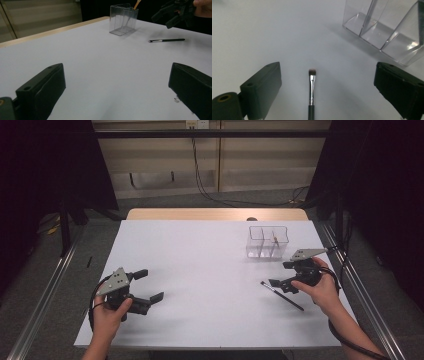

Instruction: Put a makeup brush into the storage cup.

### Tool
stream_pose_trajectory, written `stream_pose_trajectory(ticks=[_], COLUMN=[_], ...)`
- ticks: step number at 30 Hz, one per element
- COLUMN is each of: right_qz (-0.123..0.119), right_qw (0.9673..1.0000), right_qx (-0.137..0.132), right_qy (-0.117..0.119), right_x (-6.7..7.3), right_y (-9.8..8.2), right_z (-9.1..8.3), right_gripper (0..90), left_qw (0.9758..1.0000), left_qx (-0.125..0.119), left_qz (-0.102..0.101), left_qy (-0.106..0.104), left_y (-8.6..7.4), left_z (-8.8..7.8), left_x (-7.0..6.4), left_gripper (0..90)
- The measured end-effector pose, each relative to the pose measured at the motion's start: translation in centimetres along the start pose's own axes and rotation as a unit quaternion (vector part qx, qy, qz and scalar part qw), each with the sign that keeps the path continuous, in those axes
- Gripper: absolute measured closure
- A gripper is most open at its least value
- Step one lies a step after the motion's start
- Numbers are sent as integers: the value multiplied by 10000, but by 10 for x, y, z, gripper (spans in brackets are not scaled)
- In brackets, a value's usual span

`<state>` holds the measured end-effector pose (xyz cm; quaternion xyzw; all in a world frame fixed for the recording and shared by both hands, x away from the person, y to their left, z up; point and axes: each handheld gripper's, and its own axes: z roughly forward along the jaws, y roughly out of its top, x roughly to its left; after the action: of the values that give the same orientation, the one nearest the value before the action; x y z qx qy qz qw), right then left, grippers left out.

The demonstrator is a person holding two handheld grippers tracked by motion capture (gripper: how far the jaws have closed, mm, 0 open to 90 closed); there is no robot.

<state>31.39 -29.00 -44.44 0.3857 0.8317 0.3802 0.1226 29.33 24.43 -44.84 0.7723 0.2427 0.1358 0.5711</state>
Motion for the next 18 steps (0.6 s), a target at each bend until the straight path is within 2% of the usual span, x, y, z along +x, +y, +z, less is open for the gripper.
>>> stream_pose_trajectory(ticks=[4,8,18], right_qz=[-68,-150,-300], right_qw=[9991,9972,9893], right_qx=[424,735,1428], right_qy=[40,51,-31], right_x=[1,1,-5], right_y=[3,6,12], right_z=[4,7,11], right_gripper=[84,93,125], left_qw=[10000,10000,10000], left_qx=[-1,6,4], left_qz=[-2,2,3], left_qy=[-22,-13,-9], left_y=[0,0,0], left_z=[0,0,0], left_x=[0,0,1], left_gripper=[8,8,8])
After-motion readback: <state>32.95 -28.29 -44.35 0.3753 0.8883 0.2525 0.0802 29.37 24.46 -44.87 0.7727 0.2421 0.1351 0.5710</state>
